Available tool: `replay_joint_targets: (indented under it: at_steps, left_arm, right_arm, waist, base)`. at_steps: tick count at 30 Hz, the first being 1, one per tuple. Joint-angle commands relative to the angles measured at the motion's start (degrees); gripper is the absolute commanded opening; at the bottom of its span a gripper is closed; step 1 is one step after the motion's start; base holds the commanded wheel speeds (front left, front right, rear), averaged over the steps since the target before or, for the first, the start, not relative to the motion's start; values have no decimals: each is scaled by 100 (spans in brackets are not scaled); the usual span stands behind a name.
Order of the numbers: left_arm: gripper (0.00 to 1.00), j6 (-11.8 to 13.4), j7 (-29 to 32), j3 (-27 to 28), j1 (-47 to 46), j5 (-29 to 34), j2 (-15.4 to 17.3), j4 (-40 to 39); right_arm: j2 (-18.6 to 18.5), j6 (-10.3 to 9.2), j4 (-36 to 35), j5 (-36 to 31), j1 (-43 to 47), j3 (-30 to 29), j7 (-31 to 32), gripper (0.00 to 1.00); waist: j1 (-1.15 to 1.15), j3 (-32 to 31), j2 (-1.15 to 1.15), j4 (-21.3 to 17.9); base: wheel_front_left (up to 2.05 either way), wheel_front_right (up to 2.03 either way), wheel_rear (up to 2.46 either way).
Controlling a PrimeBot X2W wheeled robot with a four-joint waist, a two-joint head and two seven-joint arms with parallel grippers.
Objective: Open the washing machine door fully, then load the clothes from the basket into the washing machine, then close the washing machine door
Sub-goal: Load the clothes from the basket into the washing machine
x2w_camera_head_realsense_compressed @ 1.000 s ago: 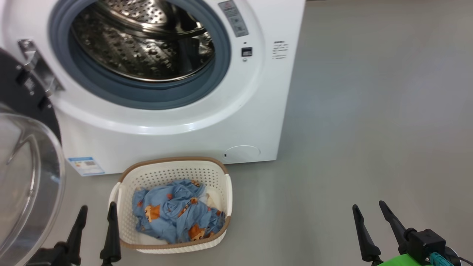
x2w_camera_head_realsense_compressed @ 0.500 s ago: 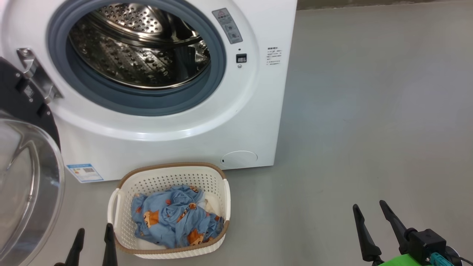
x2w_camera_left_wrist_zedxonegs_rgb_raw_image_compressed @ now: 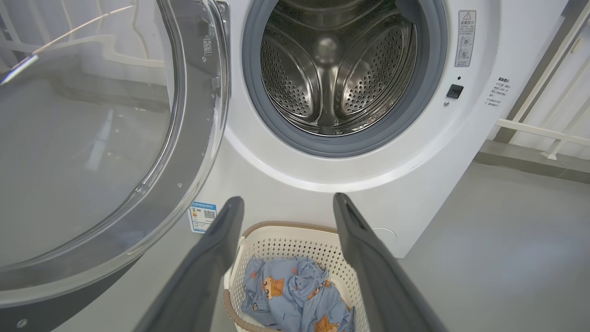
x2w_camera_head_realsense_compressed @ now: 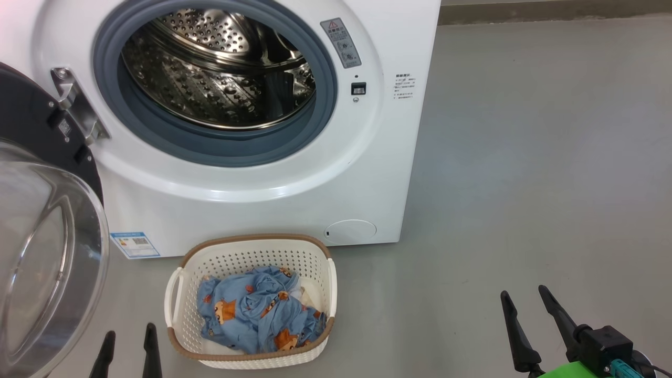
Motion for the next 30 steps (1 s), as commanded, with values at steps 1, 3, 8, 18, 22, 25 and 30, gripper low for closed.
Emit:
replay_joint_targets:
  at_steps: [1, 3, 8, 18, 22, 25, 30]
  left_arm:
    - [100, -31, -52, 205, -18, 65, 43, -89]
    - [100, -36, -52, 209, -5, 87, 41, -98]
    - [100, -43, -52, 239, -1, 133, 38, -125]
    - [100, -35, -52, 256, -2, 132, 36, -132]
    - [100, -27, -52, 232, 8, 122, 35, -142]
    - [100, -27, -52, 212, 11, 122, 35, -130]
    - [100, -30, -52, 200, -7, 117, 35, -106]
  right_arm:
    - [-28, 9, -119, -60, -129, 129, -69, 100]
    - [-28, 9, -130, -50, -131, 136, -69, 100]
    - [-28, 9, -131, -24, -129, 131, -69, 100]
    - [-28, 9, -114, -45, -106, 75, -69, 100]
    - [-28, 9, -103, -58, -94, 52, -69, 100]
    - [-28, 9, -101, -69, -97, 38, -69, 100]
    - [-28, 9, -88, -92, -132, 26, -69, 100]
  waist:
    - [0, -4, 0, 1]
    - [0, -1, 0, 1]
    - [0, 8, 0, -3]
    - [0, 19, 0, 16]
    - [0, 20, 0, 40]
    - [0, 31, 0, 55]
    - [0, 64, 0, 80]
  base:
    - [0, 0, 0]
    - [0, 0, 0]
    - [0, 0, 0]
    - [0, 0, 0]
    - [0, 0, 0]
    - [0, 0, 0]
    - [0, 0, 0]
